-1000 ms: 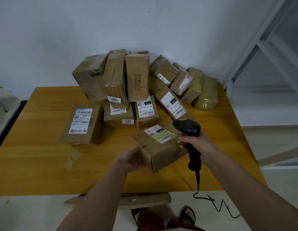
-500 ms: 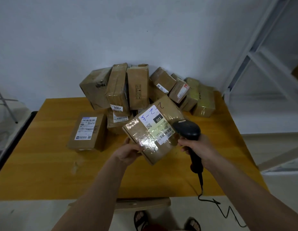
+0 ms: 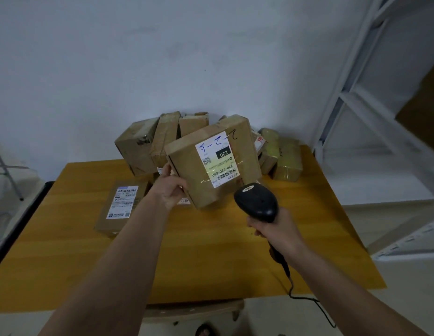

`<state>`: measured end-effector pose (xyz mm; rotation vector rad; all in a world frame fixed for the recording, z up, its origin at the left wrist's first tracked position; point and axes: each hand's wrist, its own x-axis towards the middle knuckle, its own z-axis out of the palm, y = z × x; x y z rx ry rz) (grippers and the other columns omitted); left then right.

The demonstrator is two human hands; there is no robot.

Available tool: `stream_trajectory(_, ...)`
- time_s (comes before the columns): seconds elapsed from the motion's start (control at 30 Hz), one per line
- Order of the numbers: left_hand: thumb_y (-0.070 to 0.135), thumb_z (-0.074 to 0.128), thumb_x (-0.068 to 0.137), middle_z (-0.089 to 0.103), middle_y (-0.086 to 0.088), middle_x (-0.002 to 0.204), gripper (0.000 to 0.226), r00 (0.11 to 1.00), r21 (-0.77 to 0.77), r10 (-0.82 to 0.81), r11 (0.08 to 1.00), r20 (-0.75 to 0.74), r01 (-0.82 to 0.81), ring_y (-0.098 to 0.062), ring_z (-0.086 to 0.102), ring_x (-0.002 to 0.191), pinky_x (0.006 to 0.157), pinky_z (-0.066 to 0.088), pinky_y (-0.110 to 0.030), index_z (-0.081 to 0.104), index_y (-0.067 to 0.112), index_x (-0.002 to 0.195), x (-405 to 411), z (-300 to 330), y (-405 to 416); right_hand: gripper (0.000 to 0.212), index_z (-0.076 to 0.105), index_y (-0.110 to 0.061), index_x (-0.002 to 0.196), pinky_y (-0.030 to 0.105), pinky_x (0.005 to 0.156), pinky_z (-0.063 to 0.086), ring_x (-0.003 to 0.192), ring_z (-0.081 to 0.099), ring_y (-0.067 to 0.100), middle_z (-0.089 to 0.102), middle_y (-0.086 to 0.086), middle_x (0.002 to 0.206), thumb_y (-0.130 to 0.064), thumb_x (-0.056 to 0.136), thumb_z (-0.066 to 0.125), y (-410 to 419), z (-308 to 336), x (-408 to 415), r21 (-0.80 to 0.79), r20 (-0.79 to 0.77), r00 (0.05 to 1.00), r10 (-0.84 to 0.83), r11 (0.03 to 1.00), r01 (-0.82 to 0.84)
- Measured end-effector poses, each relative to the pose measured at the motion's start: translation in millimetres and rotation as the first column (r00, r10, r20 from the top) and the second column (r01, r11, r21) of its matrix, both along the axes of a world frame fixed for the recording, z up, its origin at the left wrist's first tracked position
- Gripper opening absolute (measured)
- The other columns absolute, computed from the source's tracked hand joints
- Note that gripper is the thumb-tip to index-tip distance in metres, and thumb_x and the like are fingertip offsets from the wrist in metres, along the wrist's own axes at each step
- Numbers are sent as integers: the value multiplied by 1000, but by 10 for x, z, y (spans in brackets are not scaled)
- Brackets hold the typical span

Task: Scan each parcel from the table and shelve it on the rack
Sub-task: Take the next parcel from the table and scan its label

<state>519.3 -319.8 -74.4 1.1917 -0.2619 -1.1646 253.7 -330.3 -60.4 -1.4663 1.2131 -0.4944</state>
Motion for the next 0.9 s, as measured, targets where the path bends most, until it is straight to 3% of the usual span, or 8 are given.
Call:
stream_trajectory(0.13,-35,35,66,53,-17,126,98,999,32,32,999,-5,-32,-38,55,110,65,57,-42,41,25,143,21,110,-92,2,71,-7,84,12,52,47,61,61,10,71,12,83,-7,84,70,-12,54,-38,-35,34,999,-36,999,37)
stream_trajectory(0.27,-34,36,67,54,-16,123,99,998,67,65,996,-15,-64,-37,54,108,82,52,-48,41,27,144,-4,175,-131,2,71,-9,85,14,55,46,63,62,9,72,9,84,-9,85,69,-23,98,-72,-52,48,999,-24,998,27)
stream_trajectory(0.4,-34,35,68,53,-15,126,98,997,85,70,994,-25,-68,-36,54,103,66,52,-44,41,26,145,-44,229,-146,7,69,-15,82,11,54,45,62,61,4,71,5,83,-9,86,67,-23,110,-79,-69,61,998,-8,998,12)
stream_trajectory(0.6,-34,35,70,55,-15,122,96,998,66,53,997,-38,-50,-36,56,102,65,52,-43,40,25,145,-42,280,-150,8,68,-14,82,21,64,48,67,63,10,71,6,83,-9,87,66,-31,115,-51,-61,65,998,-2,998,6)
stream_trajectory(0.73,-33,39,72,57,-13,113,93,1000,90,12,996,-20,-10,-33,57,97,56,54,-40,39,24,145,-45,270,-129,2,70,-11,86,15,58,45,62,61,4,71,4,82,-11,85,68,-43,103,-20,-24,90,994,-65,997,67)
stream_trajectory(0.83,-27,56,64,57,-13,118,94,990,130,-123,985,66,114,-33,56,103,66,51,-44,40,21,144,-54,263,-136,12,68,-11,95,17,58,47,63,62,7,72,5,83,-11,84,70,-54,90,-4,36,134,982,-137,990,133)
stream_trajectory(0.9,-18,69,56,56,-12,127,96,959,165,-243,962,143,219,-34,53,115,83,51,-51,42,19,141,-71,266,-199,17,67,-14,98,19,59,48,63,63,7,73,4,83,-12,83,72,-59,76,-7,62,137,973,-185,982,178)
